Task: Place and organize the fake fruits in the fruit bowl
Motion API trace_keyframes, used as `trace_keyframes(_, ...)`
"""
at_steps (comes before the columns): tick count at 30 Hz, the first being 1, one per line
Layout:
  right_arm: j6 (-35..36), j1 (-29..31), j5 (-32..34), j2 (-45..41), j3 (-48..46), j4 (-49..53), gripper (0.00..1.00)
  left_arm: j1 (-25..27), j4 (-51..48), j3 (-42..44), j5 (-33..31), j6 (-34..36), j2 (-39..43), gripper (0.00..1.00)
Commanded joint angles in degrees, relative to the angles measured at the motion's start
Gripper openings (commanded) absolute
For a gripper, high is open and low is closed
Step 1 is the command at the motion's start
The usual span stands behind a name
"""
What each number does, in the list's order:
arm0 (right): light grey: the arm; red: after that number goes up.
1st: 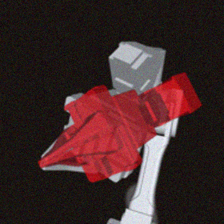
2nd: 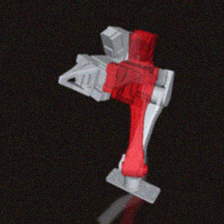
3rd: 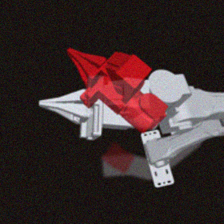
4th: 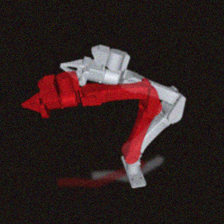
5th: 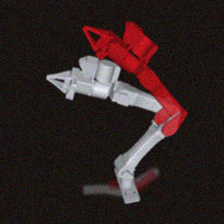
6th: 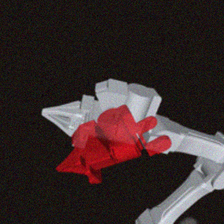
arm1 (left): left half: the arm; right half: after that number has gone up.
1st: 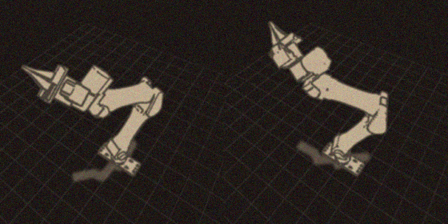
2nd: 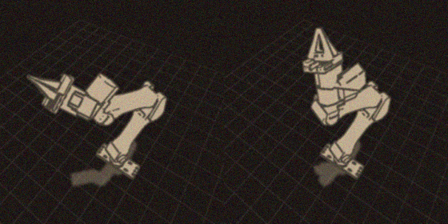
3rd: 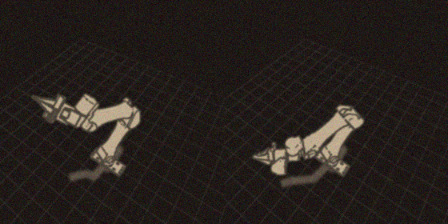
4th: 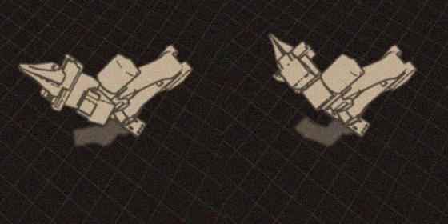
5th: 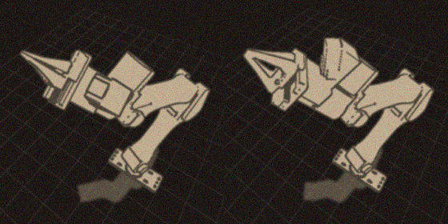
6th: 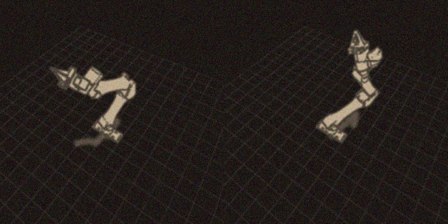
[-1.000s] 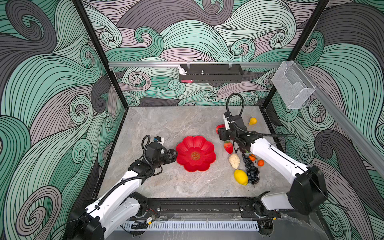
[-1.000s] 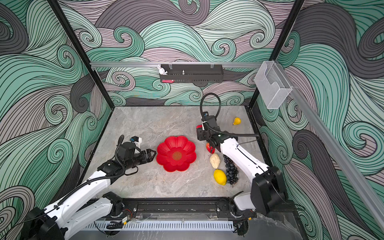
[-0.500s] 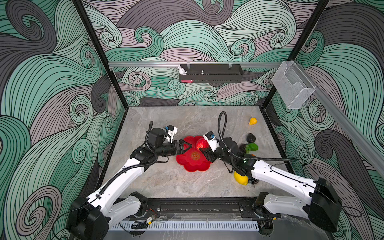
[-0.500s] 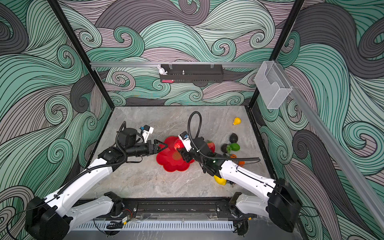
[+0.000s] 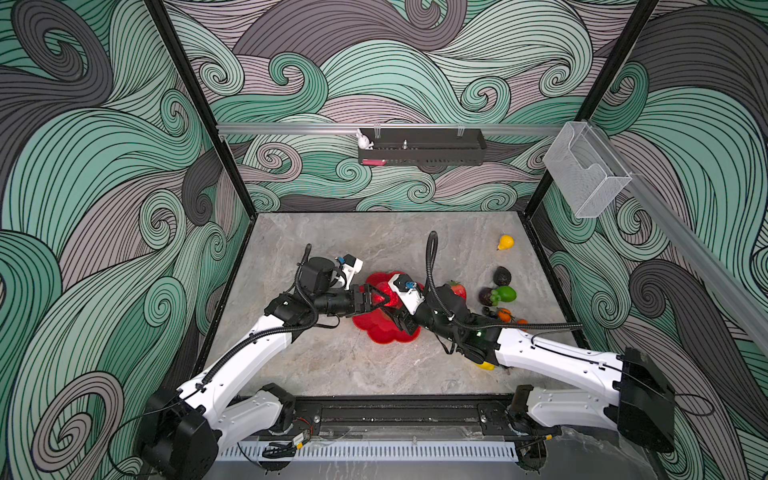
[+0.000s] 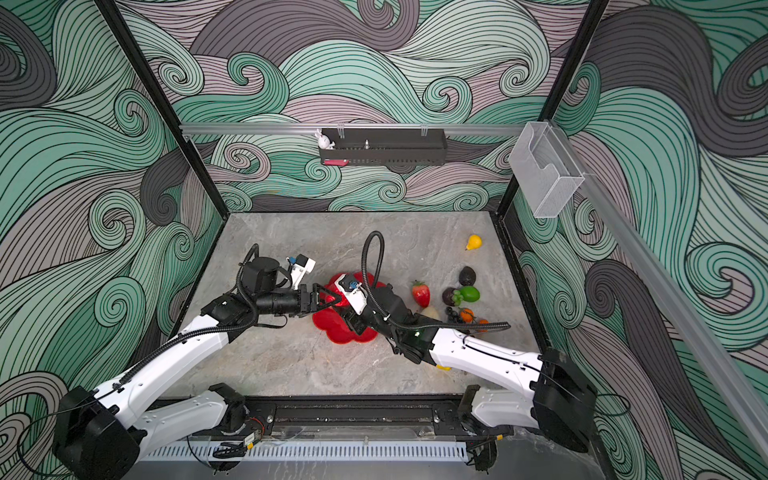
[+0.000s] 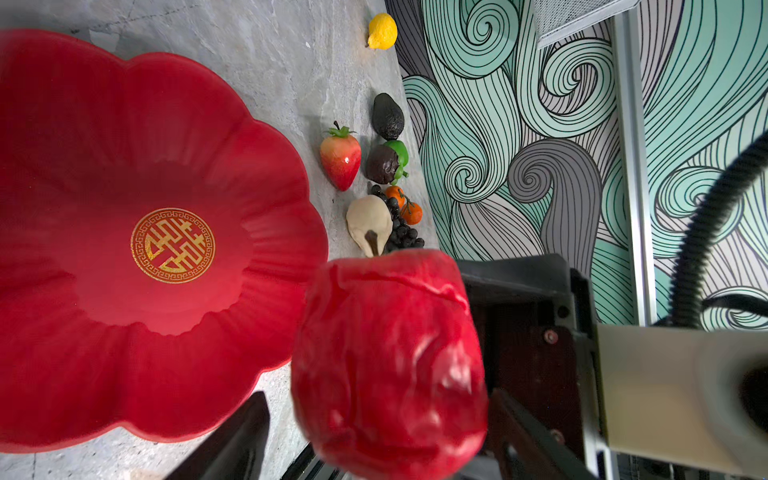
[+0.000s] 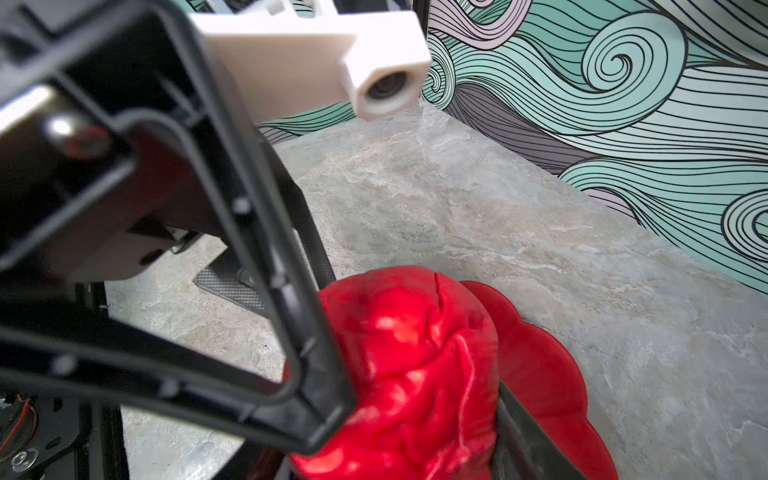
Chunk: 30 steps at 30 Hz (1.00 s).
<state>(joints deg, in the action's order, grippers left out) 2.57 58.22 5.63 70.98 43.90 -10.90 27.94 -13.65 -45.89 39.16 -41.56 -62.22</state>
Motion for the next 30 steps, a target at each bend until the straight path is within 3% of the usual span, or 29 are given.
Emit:
trace_keyframes(1,0.24,0.80,1.05,0.56,1.26,-2.73,0.59,0.55,2.14,0.16,1.71,-0.98,-0.34,0.84)
trace_keyframes(5,0.07,1.32,1.78,0.69,1.36,-3.26,0.59,0.53,2.22,-0.08,2.13,-0.89,-0.87,0.78)
trace_keyframes(12,-0.62,1.29,3.19,1.35,1.87,-3.30,0.62,0.67,2.48,-0.32,2.51,-0.84,-2.11,0.57)
trace_keyframes(16,-1.76,1.29,6.37,0.64,1.80,-2.63,0.76,0.66,2.59,-0.34,1.07,-0.33,-2.38,0.52)
trace_keyframes(19,-3.65,0.82,9.07,-1.44,1.39,-0.16,0.93,0.66,0.52,-0.68,-4.83,1.30,-1.96,0.51)
trace_keyframes(21,-6.60,-0.46,8.89,-3.14,1.91,4.07,0.97,0.69,0.69,-0.29,-9.02,2.75,-1.38,0.50)
trace_keyframes(26,-18.76,-5.05,4.29,-7.95,3.22,15.87,1.00,1.68,11.20,4.86,-19.54,4.45,1.70,0.46)
trace_keyframes(30,-29.16,-6.39,2.11,-9.95,4.84,23.43,1.00,6.18,21.78,8.21,-24.69,9.01,1.72,0.46)
